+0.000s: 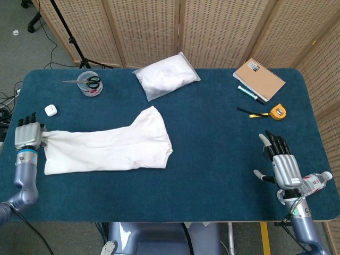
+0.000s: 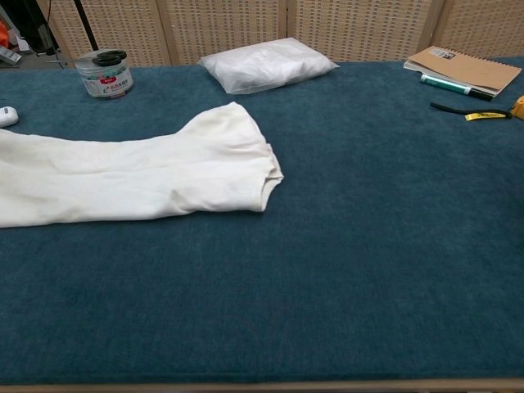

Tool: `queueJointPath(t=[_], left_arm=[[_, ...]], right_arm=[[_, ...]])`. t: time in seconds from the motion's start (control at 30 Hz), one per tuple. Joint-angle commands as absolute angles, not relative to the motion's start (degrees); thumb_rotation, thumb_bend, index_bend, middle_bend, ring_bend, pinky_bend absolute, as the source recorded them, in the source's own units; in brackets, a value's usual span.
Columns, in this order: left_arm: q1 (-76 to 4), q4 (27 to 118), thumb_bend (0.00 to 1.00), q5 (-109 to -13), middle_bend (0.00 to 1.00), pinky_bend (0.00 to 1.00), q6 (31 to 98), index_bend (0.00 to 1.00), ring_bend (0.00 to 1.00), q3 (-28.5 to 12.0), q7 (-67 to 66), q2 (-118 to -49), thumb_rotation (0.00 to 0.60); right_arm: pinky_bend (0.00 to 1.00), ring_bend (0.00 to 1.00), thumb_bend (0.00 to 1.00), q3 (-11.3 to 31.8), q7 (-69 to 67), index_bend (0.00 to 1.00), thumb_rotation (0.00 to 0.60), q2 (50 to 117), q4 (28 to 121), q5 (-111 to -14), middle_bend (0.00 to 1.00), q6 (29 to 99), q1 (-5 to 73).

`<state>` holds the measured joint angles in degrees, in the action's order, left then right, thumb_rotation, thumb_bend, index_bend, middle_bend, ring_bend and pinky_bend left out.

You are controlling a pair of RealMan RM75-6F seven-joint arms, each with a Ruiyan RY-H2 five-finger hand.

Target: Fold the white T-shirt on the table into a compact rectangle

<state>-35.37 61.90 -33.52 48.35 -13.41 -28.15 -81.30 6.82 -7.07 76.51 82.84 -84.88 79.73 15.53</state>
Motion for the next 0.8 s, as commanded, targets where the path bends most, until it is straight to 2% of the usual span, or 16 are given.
queueJointPath(t=[0.03, 0.2, 0.33, 0.47, 0.6, 0.8], left_arm=[[-34.9, 52.6, 0.63, -33.6, 0.0, 0.0, 41.4, 0.76, 0.0, -12.6, -24.5, -80.8, 0.6], [-34.8, 43.9, 0.64, -34.1, 0.0, 0.0, 38.0, 0.76, 0.0, -12.0, -23.4, -82.8, 0.6], [-34.6, 43.8, 0.64, -36.4, 0.0, 0.0, 38.7, 0.76, 0.0, -12.8, -20.7, -82.9, 0.6], [-33.3, 52.2, 0.64, -42.8, 0.0, 0.0, 43.5, 0.76, 0.0, -13.9, -14.7, -79.9, 0.6], [-31.6, 64.6, 0.64, -50.5, 0.0, 0.0, 50.4, 0.76, 0.0, -14.8, -9.5, -76.2, 0.6], [-32.3, 75.9, 0.64, -54.7, 0.0, 0.0, 55.7, 0.76, 0.0, -15.4, -10.7, -75.1, 0.6]], right_arm=[[0.02, 0.0, 0.0, 6.8, -6.8, 0.0, 0.6, 76.7, 82.7, -84.9, 0.0, 79.5, 15.7], [0.02, 0.0, 0.0, 7.0, -6.6, 0.0, 0.6, 76.9, 82.5, -84.6, 0.0, 79.2, 15.8], [0.02, 0.0, 0.0, 7.1, -7.0, 0.0, 0.6, 76.8, 82.3, -84.3, 0.0, 78.9, 15.8], [0.02, 0.0, 0.0, 7.2, -7.3, 0.0, 0.6, 76.6, 82.5, -84.4, 0.0, 79.2, 15.8], [0.02, 0.0, 0.0, 7.3, -7.8, 0.0, 0.6, 76.1, 83.1, -84.6, 0.0, 79.7, 15.5], [0.02, 0.0, 0.0, 7.3, -8.4, 0.0, 0.6, 75.5, 83.8, -84.9, 0.0, 80.2, 15.3]])
